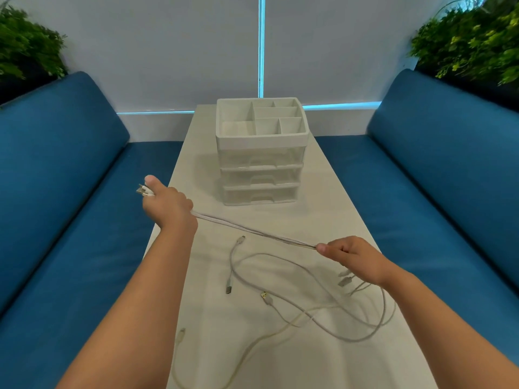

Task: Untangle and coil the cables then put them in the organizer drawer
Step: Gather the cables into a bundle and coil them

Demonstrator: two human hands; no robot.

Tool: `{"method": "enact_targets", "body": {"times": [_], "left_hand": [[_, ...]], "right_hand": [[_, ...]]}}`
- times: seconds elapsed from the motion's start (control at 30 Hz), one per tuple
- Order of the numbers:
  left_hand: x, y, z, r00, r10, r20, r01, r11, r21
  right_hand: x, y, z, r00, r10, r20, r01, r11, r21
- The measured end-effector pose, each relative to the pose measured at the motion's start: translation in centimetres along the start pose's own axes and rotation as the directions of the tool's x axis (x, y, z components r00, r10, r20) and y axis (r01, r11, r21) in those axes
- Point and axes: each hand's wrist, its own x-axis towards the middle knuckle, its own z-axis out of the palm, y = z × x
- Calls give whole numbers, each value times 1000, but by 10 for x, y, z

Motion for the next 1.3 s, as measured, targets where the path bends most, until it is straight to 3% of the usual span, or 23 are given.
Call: {"method": "enact_targets", "body": {"times": [0.1,0.23,0.33,0.43,0.57,0.6,0.67,0.73,0.77,0.97,1.17,1.3], "left_hand": [[-8,0,3,993,74,90,-66,994,-90],[-24,13,16,963,172,208,-156,984,-90],[-37,14,25,944,160,287,-139,986,-93],[-50,5,34,930,144,339,-125,989,-78],[-58,7,35,924,112,366,-90,993,-77],[-57,8,33,926,106,363,-87,994,-67],[-54,8,31,935,103,340,-92,995,-47],[-51,4,28,950,102,295,-90,994,-56],[-50,3,27,955,103,280,-85,994,-75],[-43,16,27,952,129,278,-88,984,-156],[-37,11,21,956,108,273,-70,987,-143],[-36,9,19,958,94,270,-53,987,-153]], "right_hand": [[2,10,3,984,123,125,-118,992,-47],[10,-3,4,926,257,277,-160,930,-331],[25,-49,15,964,109,244,-21,941,-339],[44,-101,40,967,-130,217,151,985,-85],[54,-123,69,955,-232,184,198,962,187],[54,-123,72,957,-264,119,245,958,153],[53,-123,78,938,-346,21,345,925,-158],[54,-125,84,928,-372,-20,324,833,-449],[55,-127,85,928,-371,-37,307,815,-491],[51,-110,74,940,-325,105,341,899,-275],[46,-95,72,919,-394,8,348,803,-485],[42,-90,72,924,-382,-4,354,859,-369]]}}
